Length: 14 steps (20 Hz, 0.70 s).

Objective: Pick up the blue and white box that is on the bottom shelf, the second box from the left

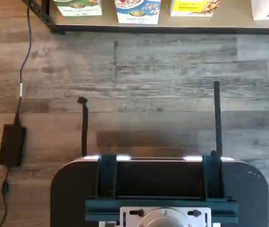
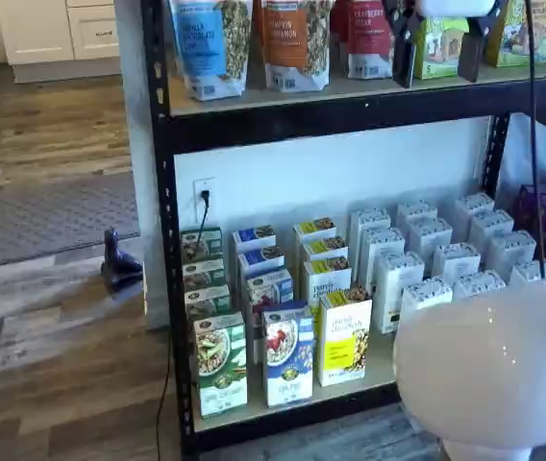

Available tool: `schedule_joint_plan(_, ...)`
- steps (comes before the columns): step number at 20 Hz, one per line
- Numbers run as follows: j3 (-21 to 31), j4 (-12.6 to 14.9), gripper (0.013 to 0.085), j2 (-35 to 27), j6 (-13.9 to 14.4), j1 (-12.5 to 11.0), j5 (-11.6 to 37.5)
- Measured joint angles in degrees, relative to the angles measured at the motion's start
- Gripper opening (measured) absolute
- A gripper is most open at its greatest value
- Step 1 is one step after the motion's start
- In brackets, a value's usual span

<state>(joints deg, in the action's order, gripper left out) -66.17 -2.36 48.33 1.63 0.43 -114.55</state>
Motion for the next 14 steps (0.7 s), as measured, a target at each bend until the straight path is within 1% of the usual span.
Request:
schedule_joint_plan(2,2.22,1.92,0.085,2.42,0.91,1.69,4.06)
schedule_joint_plan(3,2.78,2.28,0.085,3.08,1.07,1.96,5.25)
schedule_joint_plan(10,5.41,1.38,0.085,3.5,0.28,0.78,7.78)
schedule_joint_plan(14,8.29,2.29,0.085,3.62,0.89,1.67,10.43)
